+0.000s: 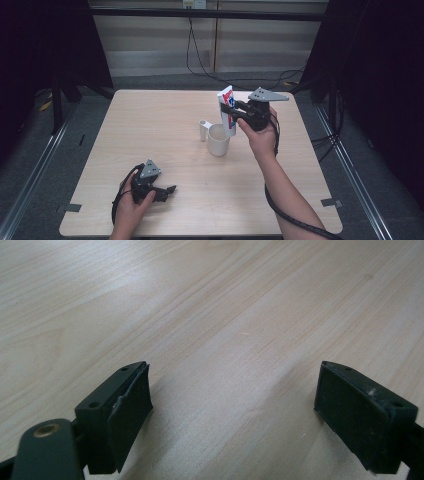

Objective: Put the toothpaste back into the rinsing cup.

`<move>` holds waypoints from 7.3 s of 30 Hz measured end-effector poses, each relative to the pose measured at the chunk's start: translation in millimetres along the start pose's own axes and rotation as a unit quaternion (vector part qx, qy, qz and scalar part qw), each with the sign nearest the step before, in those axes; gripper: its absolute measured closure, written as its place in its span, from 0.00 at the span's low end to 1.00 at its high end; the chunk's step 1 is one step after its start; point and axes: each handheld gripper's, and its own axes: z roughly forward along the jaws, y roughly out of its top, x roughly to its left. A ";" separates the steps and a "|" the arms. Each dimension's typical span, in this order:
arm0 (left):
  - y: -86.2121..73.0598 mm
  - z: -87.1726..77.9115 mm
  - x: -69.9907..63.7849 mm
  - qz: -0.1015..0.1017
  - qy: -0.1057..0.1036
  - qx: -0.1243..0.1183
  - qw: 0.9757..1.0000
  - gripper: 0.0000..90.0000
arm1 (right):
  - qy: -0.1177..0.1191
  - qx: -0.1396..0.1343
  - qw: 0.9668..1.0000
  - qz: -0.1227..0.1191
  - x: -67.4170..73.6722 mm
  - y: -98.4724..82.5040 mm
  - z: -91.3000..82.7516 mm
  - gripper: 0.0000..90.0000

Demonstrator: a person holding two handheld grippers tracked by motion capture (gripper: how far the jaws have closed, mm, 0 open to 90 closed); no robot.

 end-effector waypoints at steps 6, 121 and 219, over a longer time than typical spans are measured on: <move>0.0 0.0 0.0 0.000 0.000 0.000 1.000 0.16 | 0.005 0.000 1.000 0.000 0.1 -1.9 6.0 0.75; 0.0 0.1 -0.1 0.001 0.001 0.000 1.000 0.16 | -0.008 0.031 0.999 -0.019 0.1 -74.5 39.5 0.71; 0.0 0.1 -0.1 0.000 0.001 0.000 1.000 0.16 | 0.013 0.092 0.996 -0.015 -4.3 -72.0 2.4 0.14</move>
